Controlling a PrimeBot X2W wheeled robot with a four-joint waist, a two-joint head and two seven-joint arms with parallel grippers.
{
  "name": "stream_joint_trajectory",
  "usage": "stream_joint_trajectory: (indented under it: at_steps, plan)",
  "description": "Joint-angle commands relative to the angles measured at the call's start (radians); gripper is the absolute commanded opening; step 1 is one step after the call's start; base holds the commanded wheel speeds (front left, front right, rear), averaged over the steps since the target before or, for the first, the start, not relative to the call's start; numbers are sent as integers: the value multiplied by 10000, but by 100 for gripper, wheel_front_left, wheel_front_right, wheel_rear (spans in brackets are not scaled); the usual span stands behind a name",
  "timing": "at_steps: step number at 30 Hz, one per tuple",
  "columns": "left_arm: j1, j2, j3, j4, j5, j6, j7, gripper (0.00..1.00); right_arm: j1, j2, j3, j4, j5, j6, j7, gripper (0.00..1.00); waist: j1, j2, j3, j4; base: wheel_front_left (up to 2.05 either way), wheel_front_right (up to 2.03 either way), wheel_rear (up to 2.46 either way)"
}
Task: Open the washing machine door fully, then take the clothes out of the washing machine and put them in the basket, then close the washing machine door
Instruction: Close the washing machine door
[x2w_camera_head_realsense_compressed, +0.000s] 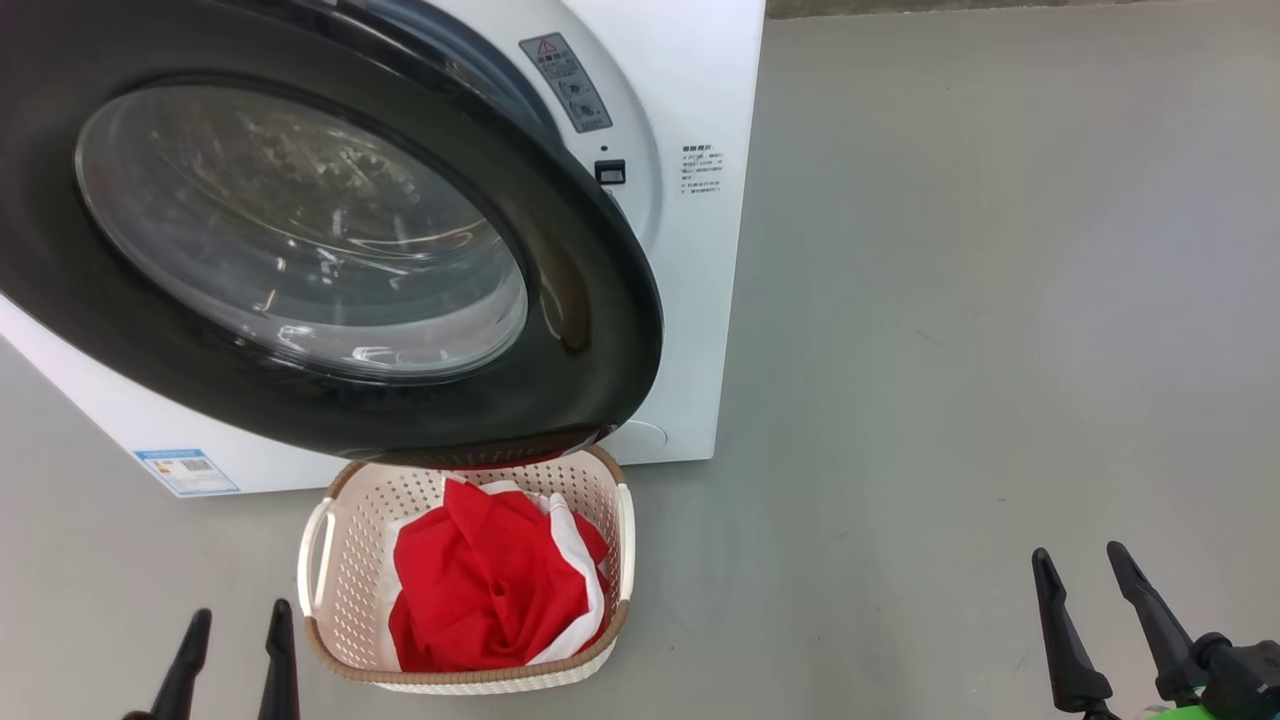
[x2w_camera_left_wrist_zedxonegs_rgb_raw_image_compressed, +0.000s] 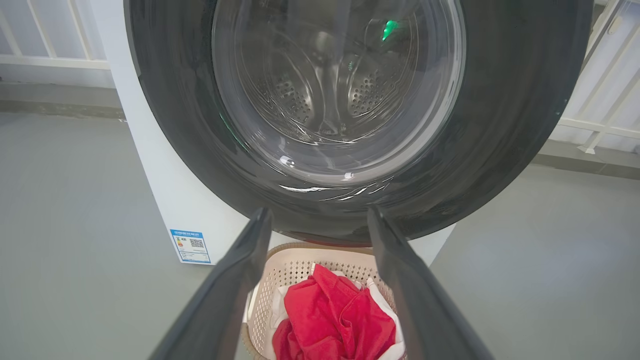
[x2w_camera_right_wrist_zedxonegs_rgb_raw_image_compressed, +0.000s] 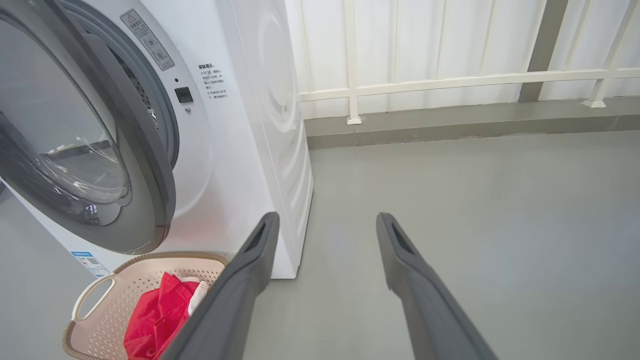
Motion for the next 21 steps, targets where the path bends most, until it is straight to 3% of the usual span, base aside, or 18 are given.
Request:
stream_joint_trajectory:
  at_steps: [1, 19, 20, 21]
  plan:
    - [-9, 50, 384, -243, 139, -56, -91, 100, -173, -139, 175, -259, 63, 2, -65, 100, 0, 0, -6, 1, 0, 0, 0]
    - [-184, -73, 256, -297, 56, -56, -91, 100, -278, -92, 188, -316, 29, 2, -65, 100, 0, 0, 127, 158, 0, 0, 0]
    - [-201, -79, 241, -294, 50, -56, -91, 100, -292, -90, 185, -324, 33, 2, -65, 98, 0, 0, 137, 172, 0, 0, 0]
    - [-217, -87, 224, -288, 42, -56, -91, 100, -307, -88, 182, -331, 38, 2, -65, 62, 0, 0, 147, 190, 0, 0, 0]
